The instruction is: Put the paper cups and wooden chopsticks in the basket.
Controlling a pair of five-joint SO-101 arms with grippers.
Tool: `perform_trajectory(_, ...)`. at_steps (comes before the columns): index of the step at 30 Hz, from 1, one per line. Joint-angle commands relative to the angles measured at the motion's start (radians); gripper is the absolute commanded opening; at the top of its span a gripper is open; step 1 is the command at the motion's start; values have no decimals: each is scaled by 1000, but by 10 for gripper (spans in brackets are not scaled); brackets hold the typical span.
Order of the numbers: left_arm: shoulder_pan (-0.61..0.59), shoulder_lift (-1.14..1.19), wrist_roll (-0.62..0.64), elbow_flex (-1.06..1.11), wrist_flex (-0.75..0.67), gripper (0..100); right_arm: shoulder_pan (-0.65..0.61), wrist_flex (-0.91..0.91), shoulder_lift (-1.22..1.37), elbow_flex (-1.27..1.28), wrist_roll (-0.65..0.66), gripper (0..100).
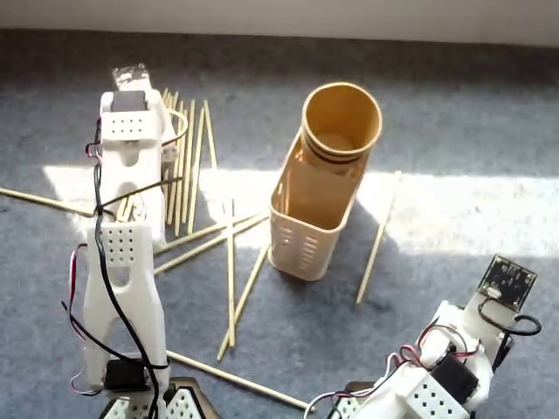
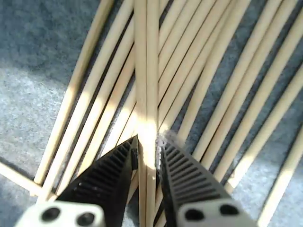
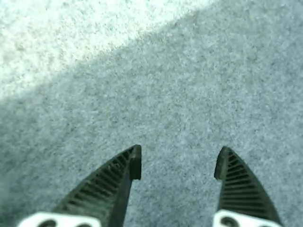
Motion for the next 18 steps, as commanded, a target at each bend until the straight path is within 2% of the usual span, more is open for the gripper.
perform_trajectory(1, 4, 16, -26, 2, 40, 2, -4, 4, 7, 130, -8, 255)
perform_trajectory(4, 1, 12, -26, -51, 75, 3, -4, 4, 7, 130, -8, 255)
perform_trajectory(9, 1, -51, -26, -312, 143, 3, -4, 4, 7, 130, -8, 255)
perform_trajectory(14, 30, -216, -29, -501, 143, 3, -4, 4, 7, 130, -8, 255)
perform_trajectory(18, 113, -418, -25, -501, 141, 3, -4, 4, 7, 130, -8, 255)
